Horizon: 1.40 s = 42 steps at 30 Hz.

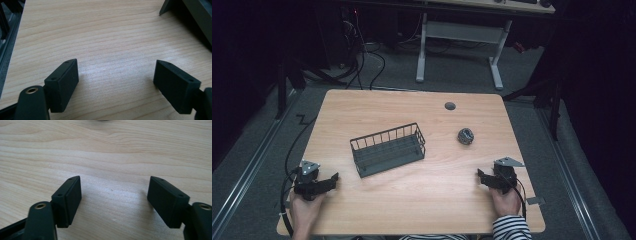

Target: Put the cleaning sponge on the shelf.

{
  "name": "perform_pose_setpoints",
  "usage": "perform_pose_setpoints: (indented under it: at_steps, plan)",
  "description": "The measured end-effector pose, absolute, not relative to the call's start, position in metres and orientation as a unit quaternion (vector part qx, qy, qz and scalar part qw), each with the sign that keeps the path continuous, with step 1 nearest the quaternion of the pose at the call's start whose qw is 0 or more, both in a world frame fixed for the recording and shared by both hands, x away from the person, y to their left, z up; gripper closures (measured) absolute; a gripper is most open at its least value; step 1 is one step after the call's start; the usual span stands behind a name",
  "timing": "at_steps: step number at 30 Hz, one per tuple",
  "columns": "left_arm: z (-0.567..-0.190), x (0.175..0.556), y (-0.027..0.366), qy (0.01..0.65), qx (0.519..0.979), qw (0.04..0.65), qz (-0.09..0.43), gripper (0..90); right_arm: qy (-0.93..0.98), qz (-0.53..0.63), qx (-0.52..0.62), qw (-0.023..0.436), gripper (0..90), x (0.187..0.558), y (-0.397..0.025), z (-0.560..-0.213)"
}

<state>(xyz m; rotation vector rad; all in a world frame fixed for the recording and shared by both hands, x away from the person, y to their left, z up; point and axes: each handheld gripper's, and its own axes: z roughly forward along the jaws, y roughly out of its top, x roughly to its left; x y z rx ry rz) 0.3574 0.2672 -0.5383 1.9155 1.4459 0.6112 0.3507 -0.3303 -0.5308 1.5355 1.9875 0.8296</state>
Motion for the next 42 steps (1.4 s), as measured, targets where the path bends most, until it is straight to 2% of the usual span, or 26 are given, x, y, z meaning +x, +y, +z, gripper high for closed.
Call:
perform_pose_setpoints:
  at_steps: [11, 22, 34, 42]
  plan:
    - [-0.538, 0.356, 0.269, 0.552, 0.728, 0.338, 0.226, 24.3, 0.73, 0.304, 0.561, 0.245, 26.5, 0.35, -0.33, -0.531]
    - [-0.529, 0.355, 0.265, 0.547, 0.719, 0.372, 0.212, 23.6, 0.731, 0.305, 0.559, 0.245, 26.8, 0.35, -0.33, -0.531]
    - [-0.495, 0.354, 0.258, 0.519, 0.708, 0.443, 0.184, 21.8, 0.732, 0.306, 0.557, 0.245, 26.8, 0.35, -0.329, -0.531]
    - [-0.468, 0.35, 0.248, 0.497, 0.705, 0.471, 0.185, 21.4, 0.733, 0.306, 0.557, 0.243, 26.9, 0.35, -0.329, -0.531]
